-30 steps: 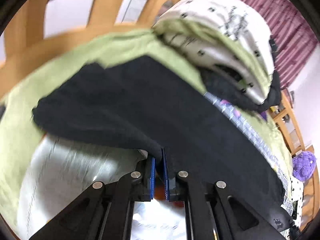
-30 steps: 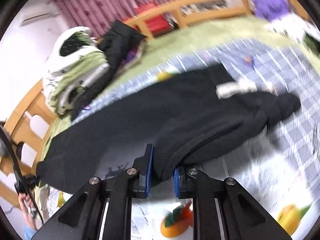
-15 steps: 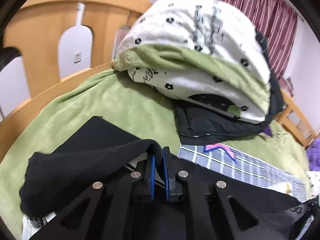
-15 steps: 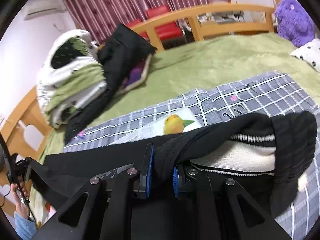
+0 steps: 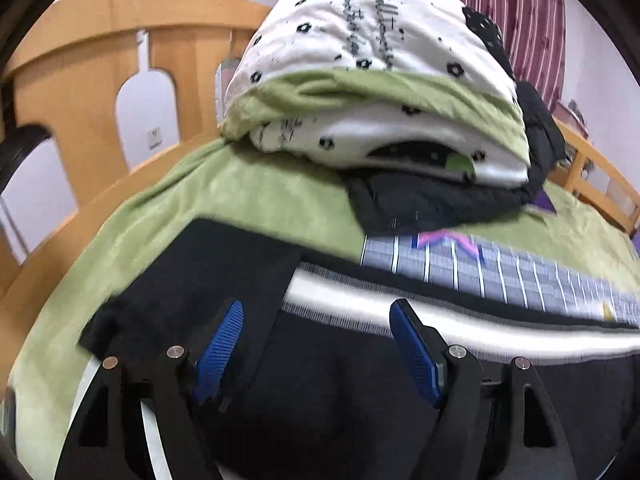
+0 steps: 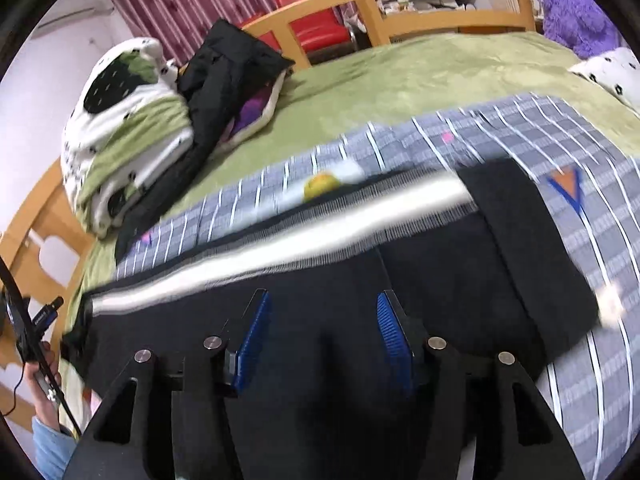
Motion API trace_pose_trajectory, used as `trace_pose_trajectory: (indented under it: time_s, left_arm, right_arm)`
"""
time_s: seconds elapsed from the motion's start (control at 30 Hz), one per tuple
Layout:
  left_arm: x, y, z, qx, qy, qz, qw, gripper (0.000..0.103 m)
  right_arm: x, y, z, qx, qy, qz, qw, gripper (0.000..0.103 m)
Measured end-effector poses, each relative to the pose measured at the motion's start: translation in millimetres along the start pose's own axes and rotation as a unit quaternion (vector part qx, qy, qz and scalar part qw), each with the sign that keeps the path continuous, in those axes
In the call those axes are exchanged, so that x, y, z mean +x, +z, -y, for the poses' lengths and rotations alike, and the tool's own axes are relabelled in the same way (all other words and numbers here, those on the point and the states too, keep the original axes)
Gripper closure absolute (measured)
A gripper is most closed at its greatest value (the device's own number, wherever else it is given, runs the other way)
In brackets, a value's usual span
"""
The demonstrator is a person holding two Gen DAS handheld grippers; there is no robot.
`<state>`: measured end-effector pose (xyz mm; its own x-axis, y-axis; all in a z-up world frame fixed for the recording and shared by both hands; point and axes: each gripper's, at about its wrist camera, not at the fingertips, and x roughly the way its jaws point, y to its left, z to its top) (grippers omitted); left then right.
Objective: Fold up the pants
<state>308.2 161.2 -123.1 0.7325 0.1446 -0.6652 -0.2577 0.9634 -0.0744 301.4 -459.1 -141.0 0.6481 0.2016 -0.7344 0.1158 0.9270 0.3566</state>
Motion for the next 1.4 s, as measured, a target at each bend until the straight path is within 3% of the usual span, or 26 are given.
trace_pose_trajectory:
  time_s: [0.23,0.4,0.53,0.6,0.63,0.67,0.73,0.77,0.83,0.9,0.93,0.97,1.03,1.13,1.23,1.27,1.4]
  left_arm:
    - [-15.5,-55.6,-51.3,-0.011,0.029,-0.050,0.9983,0.028]
    - [-5.5,-49.7,-66.1,-0.026,0.031,-0.042,0.9983,0.028]
    - [33.8,-37.0,-59.7,-0.013,0.046,-0.063,0.9969,0.028]
    - [53.1,-36.5,-61.1,-0.024,0.042,-0.084,0.9952,0.040]
    - [62.3,-36.0,-62.4,-0.027,0.044,-0.090,0.9946,0.070]
    - [70.0,-29.4,-63.3,-0.017,0.048,-0.081,0.9955,0.092]
    - [67.7,-12.1,-65.9,-0.016,0.065,-0.039,0.9970,0.092]
    - [62.4,8.1,-70.6,-0.023,0.088,0.002,0.9959,0.092]
    - [58.3,36.7,-76.7,-0.033,0.104,0.025,0.9937,0.085]
    - [54.3,67.8,-83.9,-0.059,0.156,0.026,0.9857,0.061]
    - [50.0,78.5,-85.9,-0.071,0.182,0.024,0.9804,0.031]
    - [43.4,83.4,-85.8,-0.074,0.179,0.034,0.9805,0.025]
    - [31.8,84.1,-82.2,-0.063,0.156,0.043,0.9847,0.025]
    - [17.1,67.3,-75.3,-0.035,0.132,0.025,0.9903,0.025]
    - [0.6,31.0,-71.1,-0.028,0.070,-0.011,0.9971,0.025]
    - [-9.0,8.9,-72.6,-0.036,0.031,-0.024,0.9986,0.025]
    - [-31.2,-55.3,-82.9,-0.090,-0.048,-0.062,0.9928,0.025]
  right_arm:
    - [-37.1,-75.7,17.8,-0.005,-0.027,-0.030,0.999,0.049]
    - [-44.3,-106.7,22.7,-0.003,-0.046,-0.031,0.998,0.049]
    - [-40.9,-115.3,34.8,0.030,-0.049,-0.031,0.998,0.049]
    - [-38.3,-116.6,39.0,0.045,-0.047,-0.029,0.997,0.049]
    - [-38.6,-117.3,40.0,0.046,-0.047,-0.025,0.998,0.049]
    - [-39.9,-118.4,41.1,0.045,-0.050,-0.019,0.998,0.049]
    - [-41.2,-118.9,42.8,0.043,-0.062,-0.012,0.997,0.049]
    - [-41.7,-119.1,44.3,0.044,-0.066,-0.011,0.997,0.049]
    - [-42.1,-118.0,46.4,0.043,-0.070,-0.012,0.997,0.049]
    - [-43.1,-116.3,47.0,0.040,-0.078,-0.012,0.996,0.049]
    - [-43.9,-116.0,47.5,0.040,-0.081,-0.012,0.996,0.049]
    - [-45.0,-116.3,48.1,0.041,-0.081,-0.012,0.996,0.049]
    - [-48.3,-117.3,49.5,0.049,-0.076,-0.009,0.996,0.049]
    - [-56.7,-121.4,50.8,0.061,-0.067,-0.003,0.996,0.049]
    - [-64.7,-121.9,48.7,0.070,-0.054,0.004,0.996,0.049]
    - [-68.4,-122.1,48.6,0.074,-0.046,0.008,0.996,0.049]
    - [-71.6,-123.3,46.8,0.087,-0.023,0.007,0.996,0.049]
